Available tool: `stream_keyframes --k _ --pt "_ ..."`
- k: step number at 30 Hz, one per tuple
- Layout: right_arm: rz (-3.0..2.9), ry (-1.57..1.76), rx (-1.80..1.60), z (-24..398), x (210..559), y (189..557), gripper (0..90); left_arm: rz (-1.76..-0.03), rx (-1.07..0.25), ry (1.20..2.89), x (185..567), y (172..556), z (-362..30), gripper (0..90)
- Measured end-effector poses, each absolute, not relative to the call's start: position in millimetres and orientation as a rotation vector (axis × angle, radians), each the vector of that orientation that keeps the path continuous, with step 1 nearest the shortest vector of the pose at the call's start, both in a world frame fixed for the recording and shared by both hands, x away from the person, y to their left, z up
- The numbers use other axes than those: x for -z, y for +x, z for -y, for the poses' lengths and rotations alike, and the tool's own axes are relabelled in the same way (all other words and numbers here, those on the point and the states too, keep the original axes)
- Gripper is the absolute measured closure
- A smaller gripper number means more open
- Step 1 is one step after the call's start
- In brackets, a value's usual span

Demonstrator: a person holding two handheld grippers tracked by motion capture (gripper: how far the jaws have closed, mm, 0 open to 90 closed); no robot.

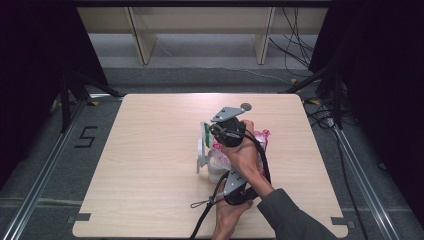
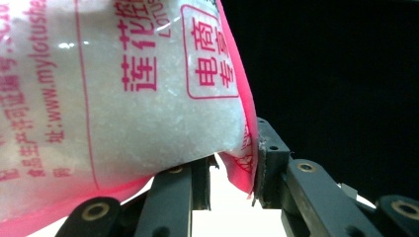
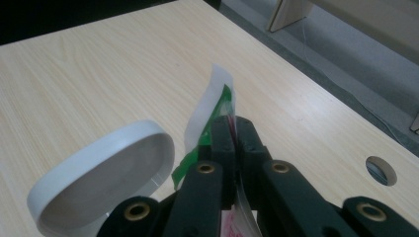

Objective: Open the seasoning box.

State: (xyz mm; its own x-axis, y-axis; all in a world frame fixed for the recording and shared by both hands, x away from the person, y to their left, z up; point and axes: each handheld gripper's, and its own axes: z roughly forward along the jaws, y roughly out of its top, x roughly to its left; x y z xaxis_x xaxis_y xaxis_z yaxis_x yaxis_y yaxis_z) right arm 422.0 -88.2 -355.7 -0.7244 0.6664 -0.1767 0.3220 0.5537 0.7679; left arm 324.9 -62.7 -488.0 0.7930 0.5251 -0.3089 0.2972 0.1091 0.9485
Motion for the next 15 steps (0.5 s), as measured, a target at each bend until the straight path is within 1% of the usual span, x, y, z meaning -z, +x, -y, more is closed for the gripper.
stream_keyframes --k 13,15 --pt "-2.325 0.784 -1.024 87.9 356.2 422.5 89.7 -0.696 -0.189 1.488 487.7 324.8 62.5 72.3" --pt "-2.328 0.825 -1.028 86.8 355.7 420.7 89.7 -0.698 -0.191 1.486 487.4 324.7 62.2 72.3"
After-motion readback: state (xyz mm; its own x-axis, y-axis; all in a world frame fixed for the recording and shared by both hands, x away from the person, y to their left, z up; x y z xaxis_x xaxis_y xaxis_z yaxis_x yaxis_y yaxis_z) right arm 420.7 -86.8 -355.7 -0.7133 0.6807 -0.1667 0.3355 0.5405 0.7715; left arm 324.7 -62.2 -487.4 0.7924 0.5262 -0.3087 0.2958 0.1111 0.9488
